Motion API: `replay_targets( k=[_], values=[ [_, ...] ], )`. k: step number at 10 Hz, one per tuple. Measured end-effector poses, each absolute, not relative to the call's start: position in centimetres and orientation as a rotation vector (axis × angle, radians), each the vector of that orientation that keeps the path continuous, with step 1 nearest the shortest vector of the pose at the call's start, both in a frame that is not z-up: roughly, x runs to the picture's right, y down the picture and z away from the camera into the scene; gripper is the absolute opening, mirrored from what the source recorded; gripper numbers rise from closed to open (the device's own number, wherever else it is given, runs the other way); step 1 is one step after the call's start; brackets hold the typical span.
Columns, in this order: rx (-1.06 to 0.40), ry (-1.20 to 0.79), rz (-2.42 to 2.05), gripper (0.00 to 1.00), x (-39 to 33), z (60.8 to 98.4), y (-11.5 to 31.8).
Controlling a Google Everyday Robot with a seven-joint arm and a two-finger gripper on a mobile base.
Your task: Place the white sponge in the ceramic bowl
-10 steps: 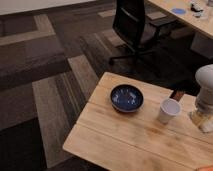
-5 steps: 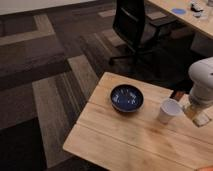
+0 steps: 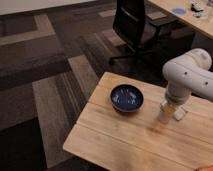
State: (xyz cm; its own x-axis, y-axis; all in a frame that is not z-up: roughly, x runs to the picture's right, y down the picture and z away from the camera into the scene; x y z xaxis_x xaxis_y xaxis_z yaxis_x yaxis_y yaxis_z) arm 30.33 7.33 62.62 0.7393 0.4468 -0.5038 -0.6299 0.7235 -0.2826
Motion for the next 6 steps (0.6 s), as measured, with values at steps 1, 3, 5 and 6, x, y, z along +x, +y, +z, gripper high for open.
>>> replay_targets(
  k=[1, 3, 5, 6],
  values=[
    [-0.462, 0.425, 0.616, 0.0, 30.5, 62.6, 7.4],
    [-0.465, 0.425, 0.606, 0.0, 30.2, 62.8, 7.5],
    [-0.422, 0.379, 0.522, 0.0, 26.9, 64.6, 4.9],
    [-0.398, 0.347, 0.462, 0.0, 24.3, 65.1, 3.1]
  ],
)
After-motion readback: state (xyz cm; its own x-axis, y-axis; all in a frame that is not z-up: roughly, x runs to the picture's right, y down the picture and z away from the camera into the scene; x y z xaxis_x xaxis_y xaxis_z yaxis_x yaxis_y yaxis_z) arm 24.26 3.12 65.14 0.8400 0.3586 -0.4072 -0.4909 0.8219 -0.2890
